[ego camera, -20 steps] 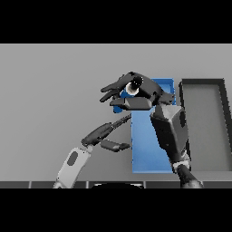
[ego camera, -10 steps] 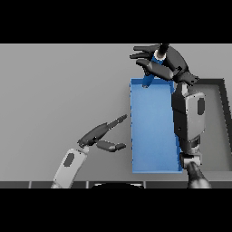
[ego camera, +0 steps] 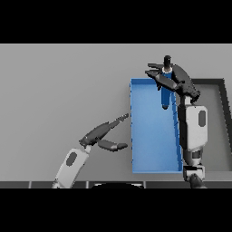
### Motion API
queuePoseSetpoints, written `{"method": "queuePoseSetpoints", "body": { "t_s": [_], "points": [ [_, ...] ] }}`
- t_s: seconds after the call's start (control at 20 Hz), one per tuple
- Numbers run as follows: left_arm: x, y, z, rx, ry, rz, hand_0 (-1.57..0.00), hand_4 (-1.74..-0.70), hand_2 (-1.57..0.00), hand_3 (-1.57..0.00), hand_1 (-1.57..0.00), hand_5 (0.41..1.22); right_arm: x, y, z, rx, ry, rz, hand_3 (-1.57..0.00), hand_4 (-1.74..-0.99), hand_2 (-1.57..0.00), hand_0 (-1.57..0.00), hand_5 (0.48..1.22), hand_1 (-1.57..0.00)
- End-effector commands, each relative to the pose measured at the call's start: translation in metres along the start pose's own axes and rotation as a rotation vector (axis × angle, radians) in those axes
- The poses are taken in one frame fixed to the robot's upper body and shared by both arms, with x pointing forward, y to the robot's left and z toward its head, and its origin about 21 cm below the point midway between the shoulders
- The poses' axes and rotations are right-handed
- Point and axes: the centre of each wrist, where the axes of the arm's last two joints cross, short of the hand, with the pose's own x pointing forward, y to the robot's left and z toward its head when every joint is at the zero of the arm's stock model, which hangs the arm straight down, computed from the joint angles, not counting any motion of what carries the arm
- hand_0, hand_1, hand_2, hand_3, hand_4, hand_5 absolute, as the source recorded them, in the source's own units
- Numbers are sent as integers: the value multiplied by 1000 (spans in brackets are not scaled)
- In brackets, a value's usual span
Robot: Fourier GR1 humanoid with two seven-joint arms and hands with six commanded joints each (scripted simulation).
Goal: Pick up the blue pipe and place it into the blue bin.
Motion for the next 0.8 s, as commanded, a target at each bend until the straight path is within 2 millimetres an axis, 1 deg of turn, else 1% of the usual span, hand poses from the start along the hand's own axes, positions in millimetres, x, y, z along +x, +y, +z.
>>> {"method": "queuePoseSetpoints", "body": {
  "t_s": [0.0,0.15,0.3,0.35,0.4,0.45,0.5,0.55,0.6,0.65,0.7,0.75],
  "points": [
    [3,2,-2,8,-3,-7,1,-927,1,1,1,464,-13,-1,2,-24,40,-9,-1571,-1500,-1571,-1571,1221,-1571],
    [2,5,-1,13,-1,-15,1,-928,1,1,1,467,-42,-1,1,-74,147,-17,-1571,-1499,-1571,-1571,1221,-1571],
    [-1,2,5,19,-19,-9,1,-923,1,1,1,476,-71,-1,-1,-88,259,-50,-1571,-1497,-1571,-1571,1221,-1571],
    [-1,0,5,22,-21,-11,1,-923,1,1,1,478,-77,-2,-2,-92,293,-53,-1257,-1546,-1571,-1571,1221,-1571],
    [1,3,2,25,-11,-20,1,-922,1,1,1,480,-86,0,-4,-83,332,-68,-1005,-1585,-1571,-1571,1221,-1571],
    [4,1,0,18,-15,-24,1,-922,1,1,1,481,-90,-1,-7,-87,363,-75,-804,-1616,-1571,-1571,1221,-1571],
    [2,1,2,16,-16,-25,1,-920,1,1,1,484,-96,-1,-8,-94,398,-86,-643,-1641,-1571,-1571,1221,-1571],
    [3,2,0,21,-11,-30,1,-919,1,1,1,486,-100,2,-10,-101,430,-95,-514,-1661,-1571,-1571,1221,-1571],
    [1,6,2,25,-9,-30,1,-918,1,1,1,489,-106,2,-10,-113,463,-122,-411,-1677,-1571,-1571,1171,-1571],
    [3,3,0,18,-16,-25,1,-920,1,1,1,491,-107,5,-10,-120,487,-142,-455,-1626,-1518,-1571,1161,-1571],
    [2,4,1,18,-11,-27,1,-919,1,1,1,493,-108,4,-11,-134,524,-156,-364,-1553,-1234,-1355,1154,-1282],
    [0,2,0,22,-6,-18,1,-921,1,1,1,493,-108,2,-9,-150,555,-170,-291,-1469,-987,-1084,1148,-1025]
  ]
}}
